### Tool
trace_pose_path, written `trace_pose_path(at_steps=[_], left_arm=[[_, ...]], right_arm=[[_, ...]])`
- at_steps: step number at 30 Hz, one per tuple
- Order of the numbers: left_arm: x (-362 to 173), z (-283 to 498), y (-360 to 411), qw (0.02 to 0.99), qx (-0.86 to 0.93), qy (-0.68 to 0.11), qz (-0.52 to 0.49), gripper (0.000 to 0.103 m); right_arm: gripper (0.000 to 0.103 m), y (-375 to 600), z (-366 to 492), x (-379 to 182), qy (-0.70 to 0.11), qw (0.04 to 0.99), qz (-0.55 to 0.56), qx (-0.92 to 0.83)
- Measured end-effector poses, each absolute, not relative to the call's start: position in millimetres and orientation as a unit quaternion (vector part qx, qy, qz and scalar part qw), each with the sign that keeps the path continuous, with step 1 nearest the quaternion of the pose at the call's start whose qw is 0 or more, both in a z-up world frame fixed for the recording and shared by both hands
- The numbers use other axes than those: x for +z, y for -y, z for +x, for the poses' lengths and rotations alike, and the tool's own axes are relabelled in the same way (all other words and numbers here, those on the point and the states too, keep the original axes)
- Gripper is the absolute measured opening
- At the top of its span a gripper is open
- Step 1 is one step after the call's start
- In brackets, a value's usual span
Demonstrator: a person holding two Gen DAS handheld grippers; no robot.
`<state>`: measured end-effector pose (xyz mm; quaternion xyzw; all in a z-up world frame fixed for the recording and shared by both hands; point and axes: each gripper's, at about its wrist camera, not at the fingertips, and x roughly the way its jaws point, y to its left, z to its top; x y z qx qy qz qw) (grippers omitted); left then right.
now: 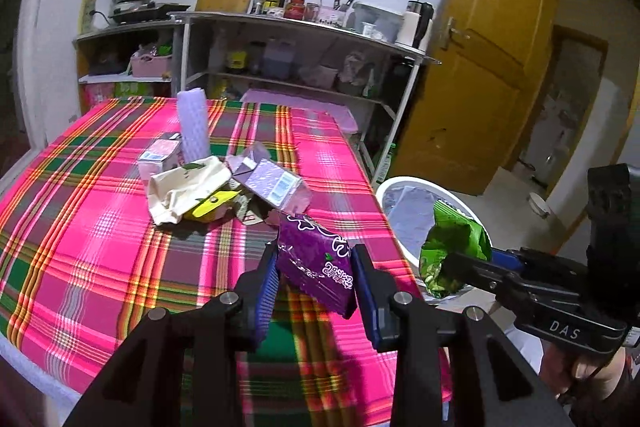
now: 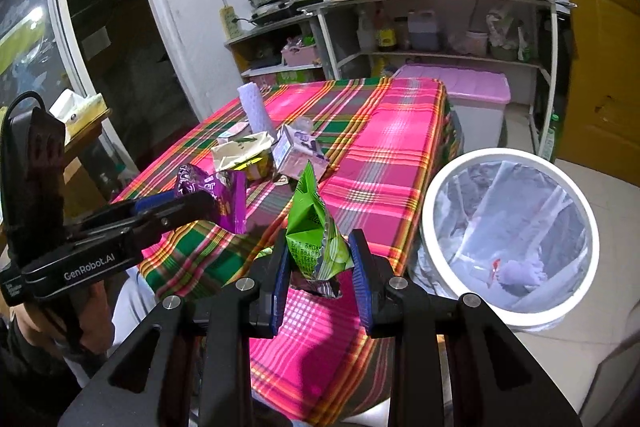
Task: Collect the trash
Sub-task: 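Carry the purple bag with the left tool while the right tool carries the green bag to the bin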
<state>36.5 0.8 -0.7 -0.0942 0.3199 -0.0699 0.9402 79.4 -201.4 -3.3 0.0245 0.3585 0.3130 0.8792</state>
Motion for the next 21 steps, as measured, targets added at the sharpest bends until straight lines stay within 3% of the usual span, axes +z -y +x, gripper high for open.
trace_pose_path(at_steps=[21], left_arm=[[2,57,44,0.936,-0.111,-0.330,-0.057,0.037]], right_arm=[[0.029,248,89,-5,-0.353,0.895,0.049,0.268]])
